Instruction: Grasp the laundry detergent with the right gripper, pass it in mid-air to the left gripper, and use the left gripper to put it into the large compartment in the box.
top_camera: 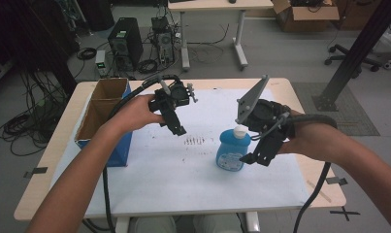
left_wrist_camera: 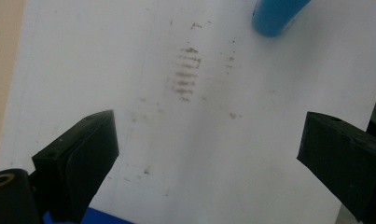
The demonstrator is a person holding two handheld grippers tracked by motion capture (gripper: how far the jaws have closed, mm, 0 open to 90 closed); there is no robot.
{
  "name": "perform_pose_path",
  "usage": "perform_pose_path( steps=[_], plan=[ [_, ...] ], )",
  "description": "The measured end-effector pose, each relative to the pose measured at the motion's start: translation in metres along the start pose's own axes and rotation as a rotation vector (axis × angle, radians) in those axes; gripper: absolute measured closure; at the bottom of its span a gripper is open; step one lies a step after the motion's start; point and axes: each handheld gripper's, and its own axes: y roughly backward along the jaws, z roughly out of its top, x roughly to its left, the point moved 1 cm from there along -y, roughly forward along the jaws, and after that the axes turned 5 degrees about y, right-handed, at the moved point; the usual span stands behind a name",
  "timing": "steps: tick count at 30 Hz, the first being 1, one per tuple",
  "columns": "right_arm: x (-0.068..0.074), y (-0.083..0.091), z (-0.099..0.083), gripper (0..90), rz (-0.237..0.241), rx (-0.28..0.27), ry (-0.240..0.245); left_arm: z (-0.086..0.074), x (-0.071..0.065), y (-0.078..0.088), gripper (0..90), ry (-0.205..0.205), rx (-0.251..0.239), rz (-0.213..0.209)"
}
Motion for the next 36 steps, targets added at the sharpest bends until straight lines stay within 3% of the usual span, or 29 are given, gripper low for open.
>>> perform_pose_path(
  steps=[11, 20, 36],
  plan=[
    [-0.004, 0.007, -0.003, 5.1, -0.017, -0.015, -0.020, -0.002, 0.000, 0.001, 5.1, 0.008, -0.003, 0.004],
    [-0.009, 0.010, -0.009, 4.3, -0.026, 0.004, -0.032, -0.002, -0.002, 0.003, 5.0, 0.011, -0.008, 0.006],
    [-0.025, 0.011, -0.033, 4.2, -0.058, -0.005, -0.082, -0.003, -0.002, 0.003, 5.0, 0.015, -0.011, 0.004]
  ],
)
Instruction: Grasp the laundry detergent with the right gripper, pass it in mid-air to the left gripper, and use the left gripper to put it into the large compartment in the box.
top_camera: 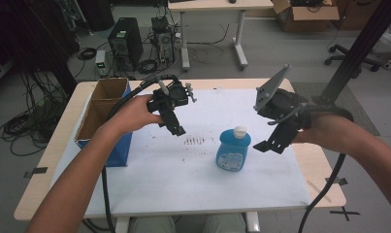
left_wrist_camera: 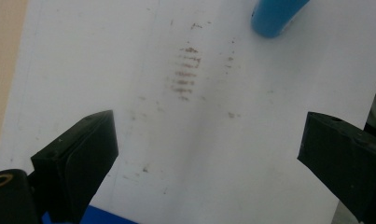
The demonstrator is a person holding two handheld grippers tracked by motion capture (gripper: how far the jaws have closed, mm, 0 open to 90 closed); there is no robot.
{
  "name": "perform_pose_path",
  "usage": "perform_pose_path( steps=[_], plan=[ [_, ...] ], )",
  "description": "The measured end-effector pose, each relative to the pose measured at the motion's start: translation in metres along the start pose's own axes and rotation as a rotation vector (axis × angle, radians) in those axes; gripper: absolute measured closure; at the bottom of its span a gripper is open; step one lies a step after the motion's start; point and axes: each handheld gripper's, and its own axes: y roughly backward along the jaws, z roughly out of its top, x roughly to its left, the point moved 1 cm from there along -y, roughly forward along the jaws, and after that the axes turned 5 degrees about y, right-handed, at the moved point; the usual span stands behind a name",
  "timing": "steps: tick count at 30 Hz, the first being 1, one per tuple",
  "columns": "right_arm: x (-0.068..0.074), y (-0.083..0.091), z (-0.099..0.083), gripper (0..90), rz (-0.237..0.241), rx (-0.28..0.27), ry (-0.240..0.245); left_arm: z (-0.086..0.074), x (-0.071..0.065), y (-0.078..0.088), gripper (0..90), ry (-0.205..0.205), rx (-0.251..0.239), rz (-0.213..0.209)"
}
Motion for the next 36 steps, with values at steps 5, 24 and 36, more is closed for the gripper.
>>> perform_pose_path(
  steps=[5, 24, 36],
  plan=[
    [-0.005, -0.002, -0.010, 4.2, -0.009, -0.017, -0.021, 0.000, 0.000, 0.000, 5.0, 0.001, 0.004, -0.003],
    [-0.014, -0.026, -0.045, 4.2, -0.023, -0.086, -0.069, 0.001, -0.001, -0.003, 5.0, -0.002, 0.008, -0.001],
    [-0.017, -0.040, -0.060, 4.0, -0.030, -0.128, -0.093, 0.001, -0.001, -0.004, 4.9, -0.001, 0.008, -0.002]
  ],
)
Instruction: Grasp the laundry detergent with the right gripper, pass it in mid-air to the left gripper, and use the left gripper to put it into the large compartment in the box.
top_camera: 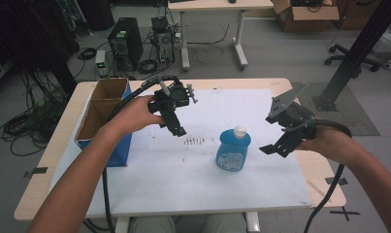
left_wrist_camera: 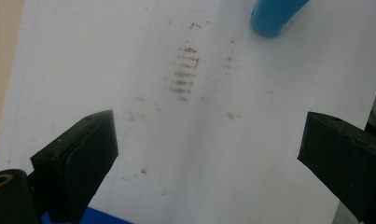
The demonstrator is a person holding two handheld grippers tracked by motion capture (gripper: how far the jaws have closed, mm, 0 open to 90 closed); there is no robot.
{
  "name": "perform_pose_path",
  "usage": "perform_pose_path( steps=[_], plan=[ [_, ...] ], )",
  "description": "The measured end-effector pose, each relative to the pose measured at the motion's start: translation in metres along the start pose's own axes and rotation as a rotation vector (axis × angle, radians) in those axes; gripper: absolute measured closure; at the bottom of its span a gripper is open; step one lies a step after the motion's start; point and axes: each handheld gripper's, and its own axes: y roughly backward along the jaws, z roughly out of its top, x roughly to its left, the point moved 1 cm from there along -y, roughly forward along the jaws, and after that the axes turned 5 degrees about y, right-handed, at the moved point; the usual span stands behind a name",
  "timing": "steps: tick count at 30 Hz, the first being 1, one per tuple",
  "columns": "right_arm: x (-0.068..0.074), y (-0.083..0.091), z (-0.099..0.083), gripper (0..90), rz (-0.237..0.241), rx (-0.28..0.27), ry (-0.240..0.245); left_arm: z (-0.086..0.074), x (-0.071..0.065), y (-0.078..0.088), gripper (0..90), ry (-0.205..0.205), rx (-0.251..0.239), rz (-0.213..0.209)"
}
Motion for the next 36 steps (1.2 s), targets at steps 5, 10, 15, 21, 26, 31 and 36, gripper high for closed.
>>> perform_pose_path(
  steps=[5, 10, 15, 21, 26, 31, 36],
  plan=[
    [-0.001, -0.010, -0.012, 4.0, 0.007, -0.033, -0.023, -0.001, 0.001, -0.002, 4.9, 0.000, 0.006, -0.002],
    [-0.002, -0.017, -0.017, 4.0, 0.017, -0.046, -0.029, -0.001, 0.001, -0.002, 4.9, 0.003, 0.006, -0.003],
    [-0.002, -0.027, -0.022, 3.7, 0.019, -0.069, -0.029, -0.003, 0.002, -0.004, 5.0, 0.006, 0.010, -0.001],
    [-0.003, -0.034, -0.026, 3.6, 0.021, -0.106, -0.032, -0.002, 0.002, -0.005, 4.9, 0.007, 0.013, 0.001],
    [-0.002, -0.038, -0.030, 3.5, 0.021, -0.132, -0.034, -0.002, 0.002, -0.006, 4.9, 0.008, 0.015, 0.000],
    [-0.002, -0.043, -0.035, 3.3, 0.022, -0.156, -0.040, -0.002, 0.002, -0.006, 4.9, 0.010, 0.018, 0.002],
    [-0.002, -0.047, -0.041, 3.3, 0.022, -0.186, -0.049, -0.001, 0.002, -0.007, 5.0, 0.009, 0.021, 0.002]
  ],
)
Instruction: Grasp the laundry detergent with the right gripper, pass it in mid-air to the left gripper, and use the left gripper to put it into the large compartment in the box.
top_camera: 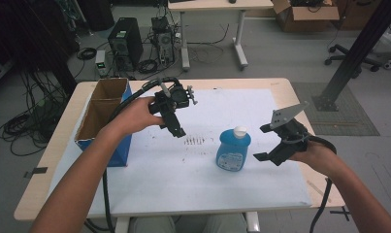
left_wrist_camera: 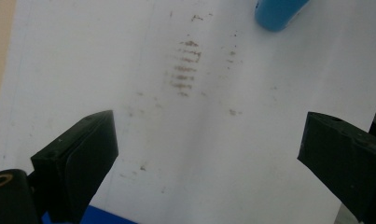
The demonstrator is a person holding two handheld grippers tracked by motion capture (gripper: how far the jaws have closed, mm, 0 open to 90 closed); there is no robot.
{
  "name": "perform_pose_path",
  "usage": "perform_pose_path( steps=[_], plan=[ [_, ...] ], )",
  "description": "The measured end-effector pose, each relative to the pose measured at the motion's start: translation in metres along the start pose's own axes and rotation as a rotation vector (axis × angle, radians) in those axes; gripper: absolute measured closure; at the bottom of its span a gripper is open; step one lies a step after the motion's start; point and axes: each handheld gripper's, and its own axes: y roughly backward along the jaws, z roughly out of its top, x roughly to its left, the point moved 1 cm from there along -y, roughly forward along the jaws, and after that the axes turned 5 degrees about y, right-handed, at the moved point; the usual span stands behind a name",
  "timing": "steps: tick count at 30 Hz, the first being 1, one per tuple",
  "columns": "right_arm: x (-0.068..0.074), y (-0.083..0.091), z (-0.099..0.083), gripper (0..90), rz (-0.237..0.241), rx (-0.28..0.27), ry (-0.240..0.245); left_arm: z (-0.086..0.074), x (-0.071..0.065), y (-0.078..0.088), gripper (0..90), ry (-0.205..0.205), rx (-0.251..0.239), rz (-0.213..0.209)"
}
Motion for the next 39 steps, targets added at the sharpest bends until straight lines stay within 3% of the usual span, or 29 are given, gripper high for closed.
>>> perform_pose_path(
  steps=[18, 39],
  plan=[
    [-0.002, -0.013, -0.018, 3.3, 0.022, -0.094, -0.018, -0.001, 0.000, 0.001, 5.0, 0.006, -0.001, 0.003],
    [0.001, -0.022, -0.035, 3.2, 0.025, -0.158, -0.037, -0.001, 0.000, 0.001, 5.0, 0.007, 0.001, 0.003]
  ],
)
